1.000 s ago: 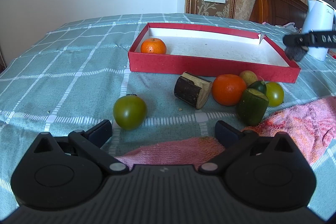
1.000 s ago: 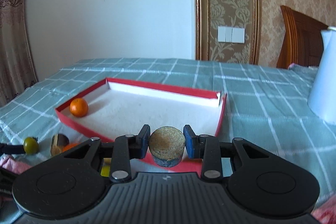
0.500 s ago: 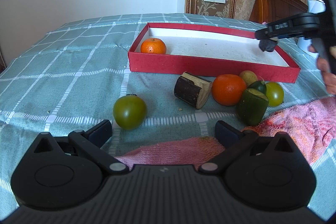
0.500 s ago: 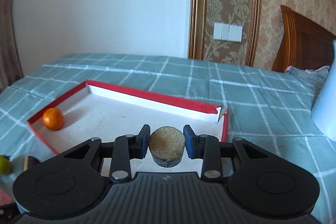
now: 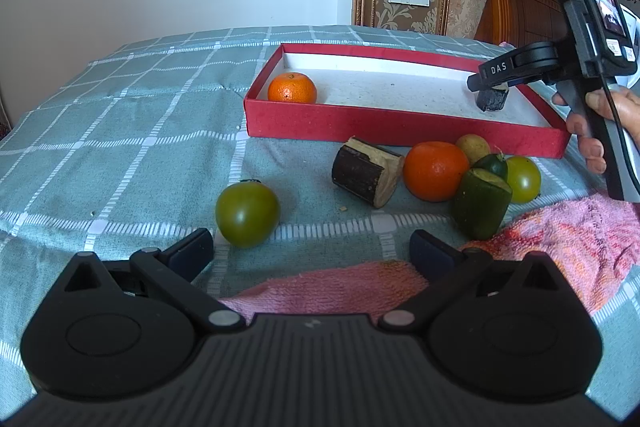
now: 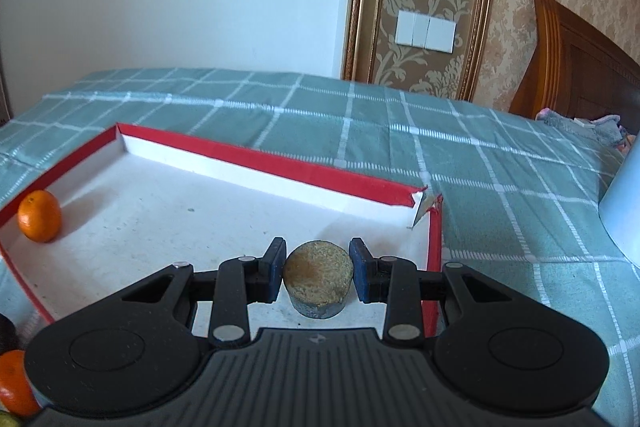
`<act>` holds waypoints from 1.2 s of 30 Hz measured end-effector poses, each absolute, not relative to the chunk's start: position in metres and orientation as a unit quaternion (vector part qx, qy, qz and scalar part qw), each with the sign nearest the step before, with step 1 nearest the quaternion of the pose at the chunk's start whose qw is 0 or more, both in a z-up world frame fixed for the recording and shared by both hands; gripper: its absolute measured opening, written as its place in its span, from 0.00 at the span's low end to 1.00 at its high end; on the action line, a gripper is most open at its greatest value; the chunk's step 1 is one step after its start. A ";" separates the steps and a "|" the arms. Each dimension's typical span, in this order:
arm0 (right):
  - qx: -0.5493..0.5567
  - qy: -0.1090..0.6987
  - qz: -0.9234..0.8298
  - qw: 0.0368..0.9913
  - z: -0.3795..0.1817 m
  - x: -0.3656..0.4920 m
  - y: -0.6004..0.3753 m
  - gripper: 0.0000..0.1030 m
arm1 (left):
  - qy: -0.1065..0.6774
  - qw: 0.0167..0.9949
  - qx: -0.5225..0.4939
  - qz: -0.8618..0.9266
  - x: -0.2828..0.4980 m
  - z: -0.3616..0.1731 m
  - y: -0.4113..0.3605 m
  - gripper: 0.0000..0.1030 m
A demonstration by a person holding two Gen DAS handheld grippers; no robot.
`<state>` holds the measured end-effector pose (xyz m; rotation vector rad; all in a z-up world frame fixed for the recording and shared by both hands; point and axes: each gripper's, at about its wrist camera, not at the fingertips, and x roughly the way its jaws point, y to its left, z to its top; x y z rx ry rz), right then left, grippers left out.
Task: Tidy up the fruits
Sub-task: 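Carry the log piece into the red box and open the right gripper, then close the left gripper on the large green tomato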
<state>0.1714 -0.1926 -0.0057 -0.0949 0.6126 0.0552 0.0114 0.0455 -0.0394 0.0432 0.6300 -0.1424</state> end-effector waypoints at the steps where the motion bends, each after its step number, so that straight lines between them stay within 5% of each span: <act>1: -0.048 0.302 0.027 0.952 -0.006 0.172 -0.192 0.33 | 0.310 0.948 0.021 -0.070 0.011 -0.039 0.045 1.00; 8: -0.091 0.317 0.030 0.943 -0.010 0.175 -0.185 0.35 | 0.310 0.948 0.021 -0.070 0.011 -0.039 0.046 1.00; 16: -0.090 0.311 0.039 0.945 -0.012 0.157 -0.187 0.71 | 0.298 0.952 0.024 -0.072 0.006 -0.039 0.044 1.00; 27: -0.048 0.267 0.064 0.960 0.002 0.095 -0.203 0.71 | 0.269 0.959 0.062 -0.063 -0.008 -0.032 0.055 1.00; 30: -0.022 0.269 0.068 0.960 -0.002 0.086 -0.208 0.72 | 0.277 0.957 0.051 -0.062 0.000 -0.030 0.062 0.93; 33: -0.012 0.272 0.073 0.959 -0.005 0.081 -0.210 0.72 | 0.302 0.950 0.036 -0.075 0.012 -0.032 0.067 0.68; 36: -0.020 0.266 0.068 0.961 -0.005 0.079 -0.207 0.73 | 0.298 0.952 0.031 -0.068 0.015 -0.033 0.070 0.64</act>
